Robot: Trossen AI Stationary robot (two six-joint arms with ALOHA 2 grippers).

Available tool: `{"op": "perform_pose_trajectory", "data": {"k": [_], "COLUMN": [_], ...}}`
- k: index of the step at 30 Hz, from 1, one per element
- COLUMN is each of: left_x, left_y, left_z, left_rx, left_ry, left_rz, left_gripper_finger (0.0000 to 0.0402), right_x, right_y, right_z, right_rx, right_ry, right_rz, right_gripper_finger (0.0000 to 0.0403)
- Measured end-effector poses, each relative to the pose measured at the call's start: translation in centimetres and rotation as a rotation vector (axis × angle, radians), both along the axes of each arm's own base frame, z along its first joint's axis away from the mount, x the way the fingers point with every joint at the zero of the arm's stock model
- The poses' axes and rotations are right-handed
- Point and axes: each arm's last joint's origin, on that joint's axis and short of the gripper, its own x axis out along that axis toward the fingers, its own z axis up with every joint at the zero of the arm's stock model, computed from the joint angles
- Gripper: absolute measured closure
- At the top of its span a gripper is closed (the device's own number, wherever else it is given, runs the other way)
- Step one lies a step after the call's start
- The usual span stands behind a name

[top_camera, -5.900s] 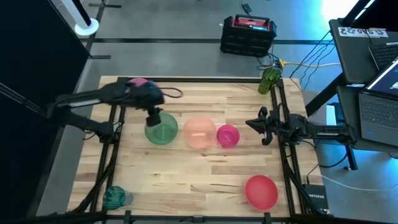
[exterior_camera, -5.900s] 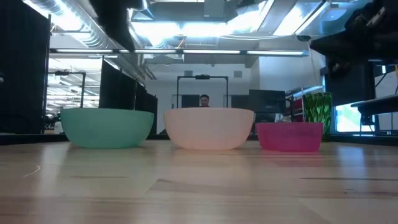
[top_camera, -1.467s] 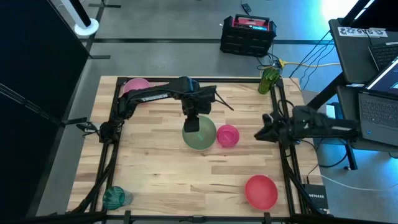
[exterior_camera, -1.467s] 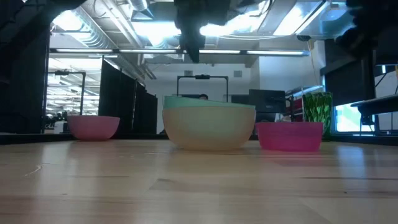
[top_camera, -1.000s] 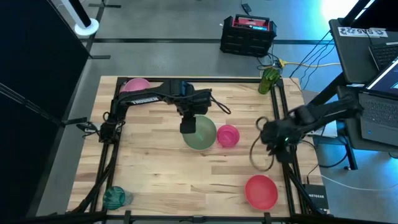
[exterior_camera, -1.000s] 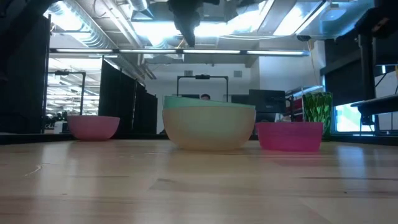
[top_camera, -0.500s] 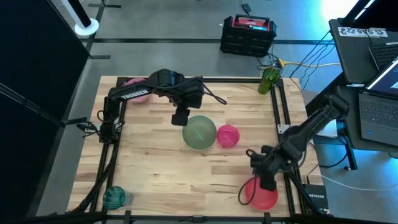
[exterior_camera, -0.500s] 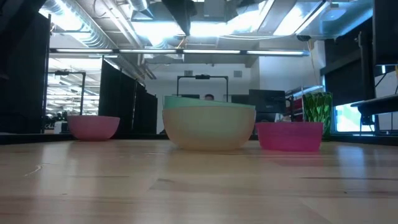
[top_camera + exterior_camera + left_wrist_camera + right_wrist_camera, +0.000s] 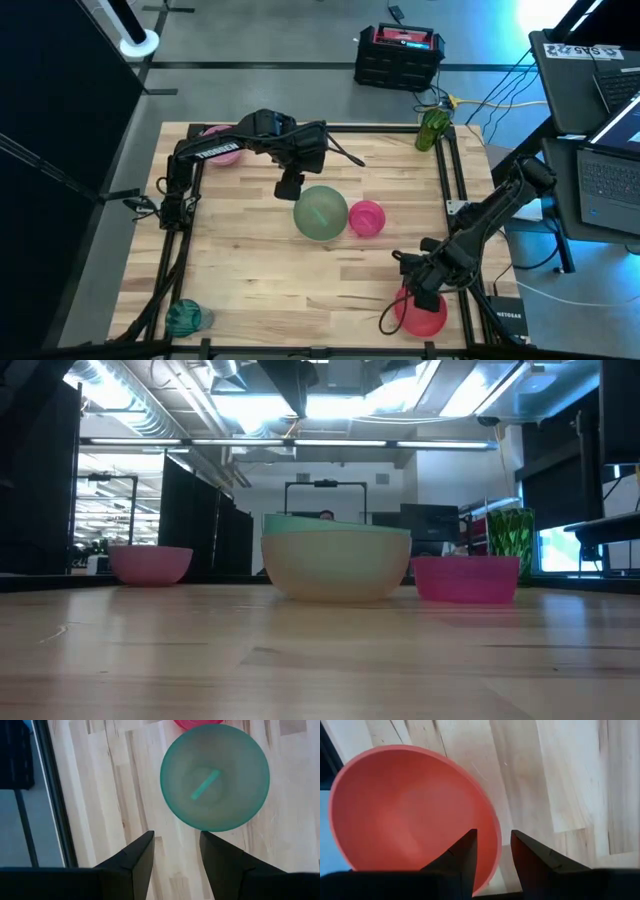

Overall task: Nest bowls inside each other
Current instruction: Stack the orange bowl on top of the green bowl

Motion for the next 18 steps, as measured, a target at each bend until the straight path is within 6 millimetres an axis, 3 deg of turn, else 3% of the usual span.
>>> {"op": "perform_pose_trajectory", "data": {"k": [8,18], "left_x": [0.0,0.0], "left_y": [0.0,0.0], "left_z": [0.0,0.0], "left_rx": [-0.001,-0.008], "left_ry": [-0.001,-0.004], "left_rz": [0.0,0.023], "left_gripper_finger": [0.0256,0.0256], "right_x": [-0.3,-0.5], "right_y": [-0.2,-0.2], "right_z": [-1.4,-4.0], "right_rx": [0.02,0.097], "right_ry": [0.017,0.018], "right_rz": [0.002,-0.008], "right_gripper_finger": [0.03,0.036]}}
